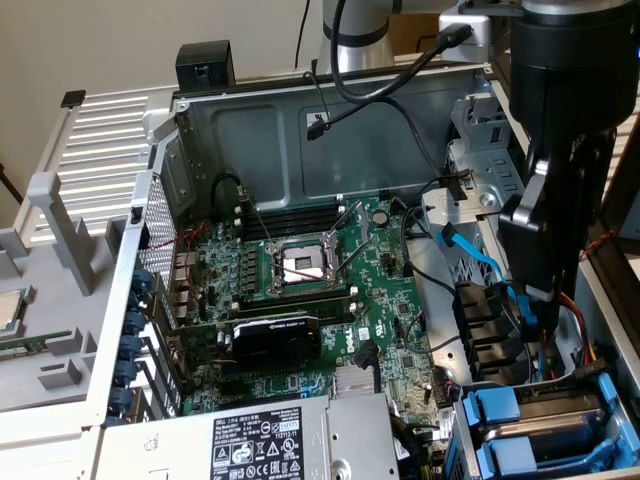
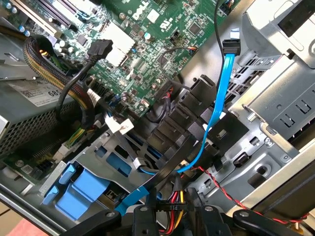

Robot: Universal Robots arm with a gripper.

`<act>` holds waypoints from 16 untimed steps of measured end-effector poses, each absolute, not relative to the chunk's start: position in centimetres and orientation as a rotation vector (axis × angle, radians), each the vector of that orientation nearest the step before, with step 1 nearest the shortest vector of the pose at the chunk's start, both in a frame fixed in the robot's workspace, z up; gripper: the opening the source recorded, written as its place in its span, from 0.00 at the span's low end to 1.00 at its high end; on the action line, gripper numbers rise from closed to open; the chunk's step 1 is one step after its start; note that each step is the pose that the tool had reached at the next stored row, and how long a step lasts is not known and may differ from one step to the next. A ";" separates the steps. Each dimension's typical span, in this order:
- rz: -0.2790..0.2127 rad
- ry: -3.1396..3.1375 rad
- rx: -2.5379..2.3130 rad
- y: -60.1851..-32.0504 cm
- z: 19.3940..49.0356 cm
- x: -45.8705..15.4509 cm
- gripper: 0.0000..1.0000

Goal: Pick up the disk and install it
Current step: 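Insert the first disk wire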

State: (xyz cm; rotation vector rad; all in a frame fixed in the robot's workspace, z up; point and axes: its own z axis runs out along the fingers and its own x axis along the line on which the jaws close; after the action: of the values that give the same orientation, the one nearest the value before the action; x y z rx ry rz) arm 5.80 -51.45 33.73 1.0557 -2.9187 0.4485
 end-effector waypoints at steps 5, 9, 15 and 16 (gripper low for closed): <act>0.448 -2.919 1.056 -51.5 33.7 5.8 0.35; 0.448 -2.919 1.056 -51.5 33.7 5.8 0.42; 0.448 -2.919 1.056 -51.5 33.7 5.8 0.49; 0.449 -2.919 1.056 -51.5 33.7 5.8 0.49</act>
State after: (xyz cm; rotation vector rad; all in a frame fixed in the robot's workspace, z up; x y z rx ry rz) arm 5.79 -51.45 33.73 1.0557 -2.9188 0.4485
